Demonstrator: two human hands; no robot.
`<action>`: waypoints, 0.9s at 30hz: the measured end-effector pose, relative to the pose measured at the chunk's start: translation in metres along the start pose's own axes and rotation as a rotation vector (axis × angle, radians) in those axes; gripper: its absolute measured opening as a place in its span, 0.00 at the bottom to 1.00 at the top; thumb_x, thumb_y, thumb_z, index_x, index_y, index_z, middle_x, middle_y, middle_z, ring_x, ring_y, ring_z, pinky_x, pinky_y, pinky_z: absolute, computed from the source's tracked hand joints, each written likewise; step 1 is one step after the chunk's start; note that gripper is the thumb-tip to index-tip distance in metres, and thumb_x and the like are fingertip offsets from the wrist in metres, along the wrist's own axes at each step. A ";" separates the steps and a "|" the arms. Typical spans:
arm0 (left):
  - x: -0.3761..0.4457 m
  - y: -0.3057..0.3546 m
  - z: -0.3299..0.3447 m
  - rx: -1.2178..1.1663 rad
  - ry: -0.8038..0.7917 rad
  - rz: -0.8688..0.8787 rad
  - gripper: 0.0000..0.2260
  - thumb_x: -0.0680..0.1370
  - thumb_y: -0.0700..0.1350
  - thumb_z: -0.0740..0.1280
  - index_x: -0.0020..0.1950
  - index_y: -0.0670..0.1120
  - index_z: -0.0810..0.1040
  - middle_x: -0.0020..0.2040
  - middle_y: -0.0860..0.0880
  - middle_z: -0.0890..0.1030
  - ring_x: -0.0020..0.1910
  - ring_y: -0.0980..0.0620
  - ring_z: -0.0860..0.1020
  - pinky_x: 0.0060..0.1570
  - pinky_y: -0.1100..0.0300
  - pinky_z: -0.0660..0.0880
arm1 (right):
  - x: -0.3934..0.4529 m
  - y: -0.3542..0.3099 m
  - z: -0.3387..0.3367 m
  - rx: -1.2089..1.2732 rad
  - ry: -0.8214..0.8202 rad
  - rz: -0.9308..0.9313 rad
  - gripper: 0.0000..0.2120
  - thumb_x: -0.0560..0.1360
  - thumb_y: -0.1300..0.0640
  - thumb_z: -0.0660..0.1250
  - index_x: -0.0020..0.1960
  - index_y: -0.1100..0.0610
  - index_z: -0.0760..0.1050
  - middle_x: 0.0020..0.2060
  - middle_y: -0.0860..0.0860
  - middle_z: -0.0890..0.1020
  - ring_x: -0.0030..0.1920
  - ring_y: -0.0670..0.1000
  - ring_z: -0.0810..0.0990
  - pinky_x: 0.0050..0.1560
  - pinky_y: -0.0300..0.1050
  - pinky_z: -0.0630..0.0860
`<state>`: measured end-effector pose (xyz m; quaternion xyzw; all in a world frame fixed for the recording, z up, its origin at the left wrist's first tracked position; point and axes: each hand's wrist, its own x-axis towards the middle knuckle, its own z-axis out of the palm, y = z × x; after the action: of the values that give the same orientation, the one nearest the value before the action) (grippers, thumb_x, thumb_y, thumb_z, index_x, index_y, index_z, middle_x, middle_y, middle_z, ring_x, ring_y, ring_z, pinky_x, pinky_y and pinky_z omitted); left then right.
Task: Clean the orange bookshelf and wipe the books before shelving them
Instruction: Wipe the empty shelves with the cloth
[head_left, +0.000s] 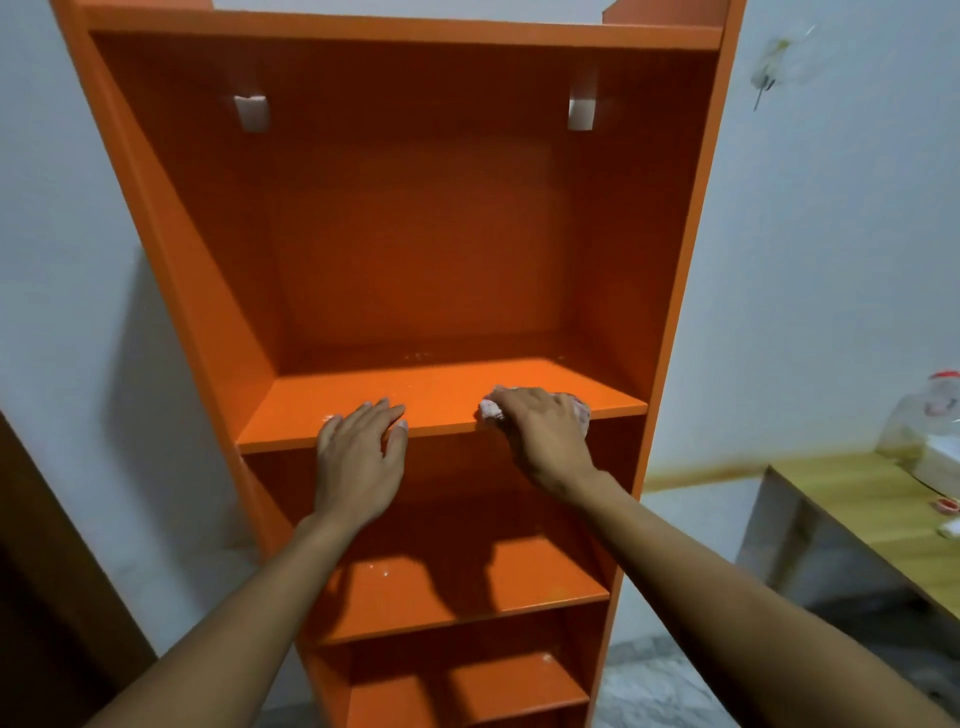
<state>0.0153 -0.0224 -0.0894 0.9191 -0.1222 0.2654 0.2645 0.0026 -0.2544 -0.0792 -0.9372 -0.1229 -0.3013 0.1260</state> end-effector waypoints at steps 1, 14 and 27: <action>-0.001 -0.001 -0.003 -0.031 0.005 -0.005 0.23 0.78 0.55 0.54 0.66 0.50 0.79 0.69 0.49 0.77 0.73 0.50 0.70 0.73 0.50 0.55 | -0.006 -0.008 0.001 0.056 0.044 -0.017 0.15 0.80 0.49 0.57 0.60 0.50 0.78 0.55 0.49 0.84 0.58 0.55 0.80 0.52 0.53 0.68; -0.004 -0.035 -0.020 0.177 -0.027 -0.046 0.28 0.79 0.62 0.49 0.74 0.54 0.70 0.75 0.53 0.69 0.77 0.52 0.63 0.75 0.46 0.50 | 0.083 0.033 -0.045 0.114 0.171 0.238 0.14 0.83 0.55 0.57 0.68 0.52 0.70 0.57 0.56 0.81 0.56 0.59 0.80 0.55 0.58 0.76; -0.008 -0.034 -0.013 0.185 0.043 -0.037 0.30 0.78 0.65 0.46 0.72 0.54 0.73 0.74 0.53 0.72 0.75 0.51 0.66 0.76 0.44 0.50 | 0.113 0.051 -0.013 0.063 -0.531 0.566 0.40 0.75 0.26 0.41 0.76 0.51 0.62 0.72 0.59 0.70 0.69 0.62 0.70 0.68 0.64 0.68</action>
<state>0.0157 0.0139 -0.0983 0.9358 -0.0748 0.2901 0.1859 0.0999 -0.2891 -0.0101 -0.9750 0.1032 0.0024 0.1966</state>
